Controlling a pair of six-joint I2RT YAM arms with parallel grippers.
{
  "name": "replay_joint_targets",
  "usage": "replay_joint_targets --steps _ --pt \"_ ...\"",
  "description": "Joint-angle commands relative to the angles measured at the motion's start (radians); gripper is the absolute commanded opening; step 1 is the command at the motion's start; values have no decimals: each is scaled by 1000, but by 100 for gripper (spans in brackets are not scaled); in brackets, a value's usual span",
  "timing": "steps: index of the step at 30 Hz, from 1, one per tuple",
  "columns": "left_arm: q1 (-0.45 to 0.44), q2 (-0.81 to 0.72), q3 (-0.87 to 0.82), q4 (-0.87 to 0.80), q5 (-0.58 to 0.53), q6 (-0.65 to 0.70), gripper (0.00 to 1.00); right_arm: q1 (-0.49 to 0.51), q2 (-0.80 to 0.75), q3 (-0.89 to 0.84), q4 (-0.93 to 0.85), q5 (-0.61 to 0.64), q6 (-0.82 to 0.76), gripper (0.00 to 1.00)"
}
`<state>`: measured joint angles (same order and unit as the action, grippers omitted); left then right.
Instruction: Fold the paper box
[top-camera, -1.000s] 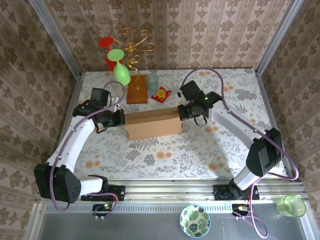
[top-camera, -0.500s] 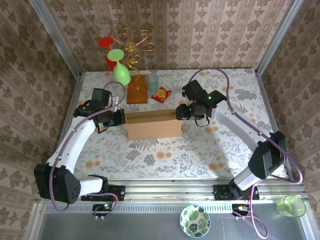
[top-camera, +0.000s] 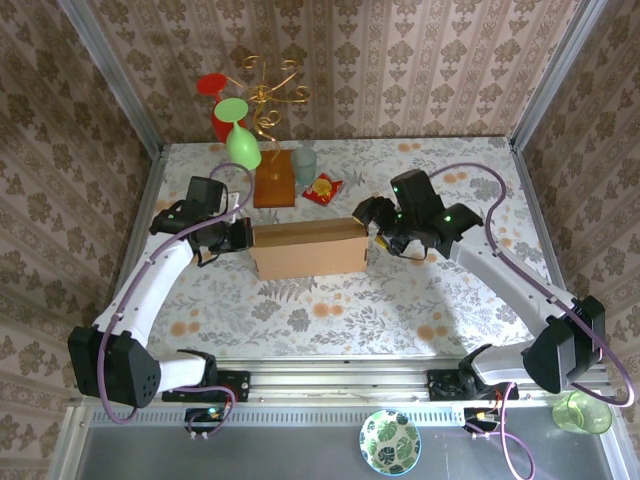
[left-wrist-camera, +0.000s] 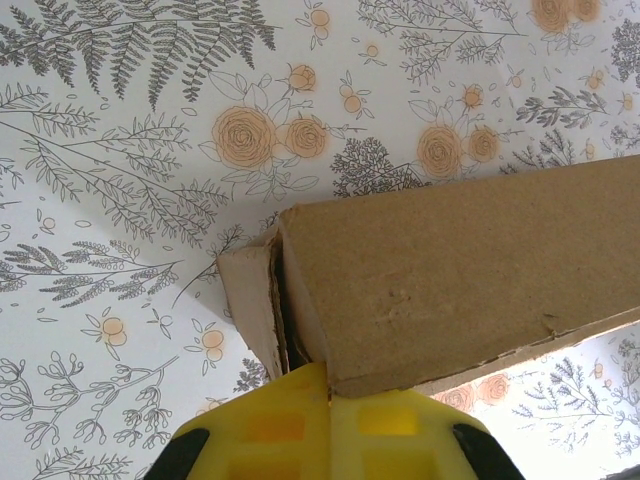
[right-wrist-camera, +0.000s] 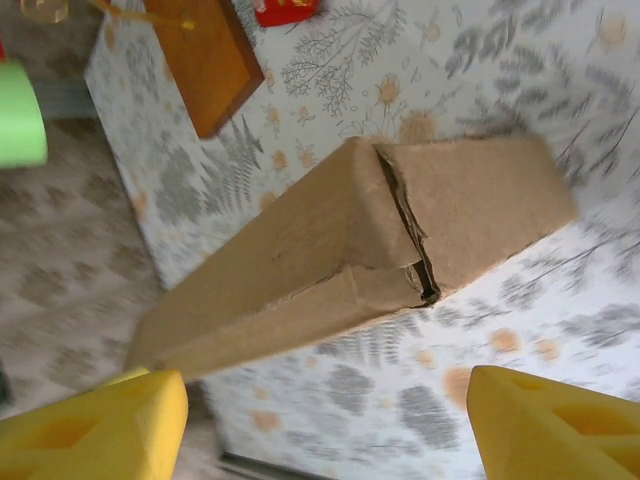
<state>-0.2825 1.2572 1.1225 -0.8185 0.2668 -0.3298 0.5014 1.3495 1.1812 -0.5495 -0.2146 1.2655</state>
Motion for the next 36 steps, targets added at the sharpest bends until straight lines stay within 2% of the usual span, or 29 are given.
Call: replay_joint_targets --steps 1,7,14,18,20,23,25,28,33,36 --pt "-8 5 -34 -25 -9 -24 0 -4 -8 -65 189 -46 337 76" --pt "-9 1 -34 -27 -10 -27 0 -19 6 -121 233 -79 437 77" --pt "-13 0 -36 -27 -8 -29 0 -51 13 -207 277 -92 442 74" --pt "-14 -4 -34 -27 -7 -29 0 -74 28 -216 295 -107 421 69" --pt "-14 -6 -32 -27 -7 -31 0 -82 35 -218 299 -113 408 62" --pt "-15 -14 -32 -27 -4 -36 0 -87 36 -227 301 -120 400 57" --pt "-15 -26 -30 -27 4 -47 7 -86 36 -238 305 -123 399 56" --pt "-14 -46 -23 -27 22 -73 25 -86 68 -249 311 -124 398 54" --pt "4 -94 -11 -27 97 -167 42 -89 74 -254 302 -122 389 48" --pt "48 -147 -16 -17 143 -261 50 -89 71 -255 295 -121 388 45"
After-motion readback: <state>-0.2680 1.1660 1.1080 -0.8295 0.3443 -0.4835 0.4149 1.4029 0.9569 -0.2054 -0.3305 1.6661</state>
